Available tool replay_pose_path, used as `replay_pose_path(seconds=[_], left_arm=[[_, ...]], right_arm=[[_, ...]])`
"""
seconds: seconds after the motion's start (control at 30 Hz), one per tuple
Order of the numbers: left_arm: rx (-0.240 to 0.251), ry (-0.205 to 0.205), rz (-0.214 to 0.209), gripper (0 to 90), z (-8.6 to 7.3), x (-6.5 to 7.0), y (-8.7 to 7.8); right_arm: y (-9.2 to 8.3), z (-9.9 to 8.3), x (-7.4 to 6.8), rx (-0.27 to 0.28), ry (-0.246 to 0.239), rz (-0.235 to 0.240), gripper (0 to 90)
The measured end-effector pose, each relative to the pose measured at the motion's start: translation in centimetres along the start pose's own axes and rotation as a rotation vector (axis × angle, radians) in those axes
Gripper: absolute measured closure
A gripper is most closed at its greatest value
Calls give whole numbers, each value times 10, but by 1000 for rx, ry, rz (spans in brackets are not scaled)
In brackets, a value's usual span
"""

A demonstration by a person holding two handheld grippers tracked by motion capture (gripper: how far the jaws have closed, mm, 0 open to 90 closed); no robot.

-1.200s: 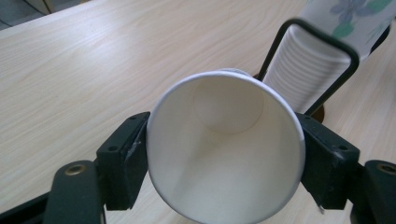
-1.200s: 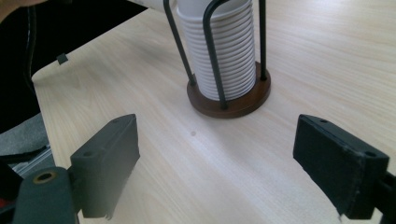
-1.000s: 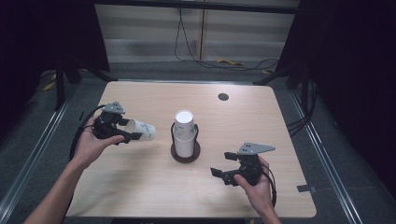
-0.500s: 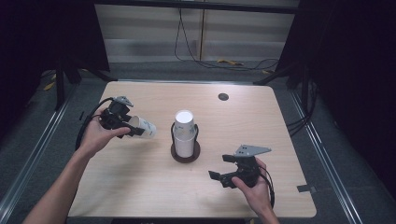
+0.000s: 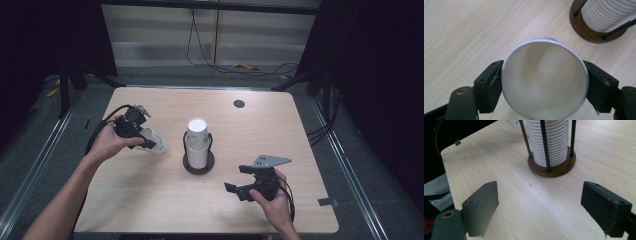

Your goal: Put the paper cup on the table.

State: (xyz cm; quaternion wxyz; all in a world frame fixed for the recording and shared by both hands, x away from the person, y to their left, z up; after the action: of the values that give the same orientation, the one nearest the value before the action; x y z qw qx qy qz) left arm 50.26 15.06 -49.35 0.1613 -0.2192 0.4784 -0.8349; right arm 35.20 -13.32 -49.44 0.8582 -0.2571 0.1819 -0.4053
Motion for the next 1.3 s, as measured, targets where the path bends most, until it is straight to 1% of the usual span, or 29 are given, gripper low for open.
replay_pose_path(seconds=[0.03, 0.07, 0.1, 0.13, 0.23, 0.3, 0.33, 0.37, 0.43, 0.5, 0.6, 0.67, 0.7, 0.73, 0.77, 0.83, 0.87, 0.97, 1.03, 1.07, 1.1, 1.13, 1.23, 1.27, 1.3], left_arm=[[-4, -7, 8, 246, 1, 0, 1], [-7, -14, 5, 245, 1, 1, 3], [-13, -2, 9, 245, 3, -1, 3], [-18, -12, 8, 245, 3, 0, 5], [-45, -16, 11, 241, 4, -3, 9], [-42, -22, 21, 241, 5, -5, 9], [-48, -30, 24, 240, 6, -5, 10], [-58, -26, 25, 240, 6, -6, 10], [-71, -32, 19, 238, 6, -6, 11], [-95, -39, 23, 237, 6, -6, 12], [-108, -46, 21, 235, 6, -7, 15], [-108, -48, 2, 233, 5, -7, 18], [-113, -48, 8, 232, 4, -8, 19], [-120, -38, 26, 230, 3, -10, 20], [-112, -47, 30, 225, 3, -11, 22], [-112, -47, 36, 220, 4, -12, 23], [-112, -48, 36, 220, 4, -12, 23], [-123, -33, 34, 213, 4, -13, 24], [-122, -34, 35, 207, 5, -13, 26], [-111, -44, 26, 203, 6, -13, 28], [-108, -46, 27, 194, 6, -13, 29], [-110, -47, 33, 193, 7, -13, 30], [-122, -37, 24, 191, 7, -11, 34], [-131, -35, 27, 192, 6, -12, 35], [-124, -41, 25, 192, 6, -11, 36]], right_arm=[[0, -1, 0, -3, -2, -1, 141], [1, -1, 0, -4, -1, 1, 141], [1, -1, 1, -3, -3, -2, 141], [0, 0, 1, -1, 2, 0, 141], [-2, 1, 2, 8, 6, -3, 142], [-2, 0, 3, 6, 5, -6, 143], [-1, 0, 3, 5, 6, -5, 142], [-1, -1, 3, 0, 6, -4, 142], [0, -3, 2, -6, 0, -1, 146], [1, -3, 2, -10, -2, 2, 154], [1, -2, 1, -11, -5, 4, 154], [1, -3, 1, -15, -5, 5, 155], [1, -3, 1, -16, -2, 4, 155], [1, -4, 2, -16, -1, 4, 156], [1, -4, 2, -15, 1, 4, 160], [2, -4, 2, -15, 2, 5, 162], [2, -4, 2, -15, 0, 6, 162], [2, -4, 1, -18, -6, 9, 162], [3, -4, 0, -19, -3, 12, 162], [3, -4, 0, -21, -5, 13, 162], [3, -4, 0, -21, -4, 14, 162], [4, -5, 0, -23, -4, 14, 162], [5, -6, -1, -31, -6, 18, 162], [5, -6, -1, -33, -6, 17, 162], [5, -6, -2, -33, -7, 18, 162]])
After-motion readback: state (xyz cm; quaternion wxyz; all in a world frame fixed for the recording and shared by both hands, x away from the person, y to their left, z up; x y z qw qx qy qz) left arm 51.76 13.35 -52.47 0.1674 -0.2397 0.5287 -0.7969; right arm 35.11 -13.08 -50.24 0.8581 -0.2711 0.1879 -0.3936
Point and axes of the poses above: each handheld gripper's, and its own axes: y roughly forward along the jaws, z roughly out of its top, x roughly to its right, the point moved 10 cm from there along y, roughly forward along the jaws, and after that the axes turned 11 degrees about -z, right-handed, at the moved point
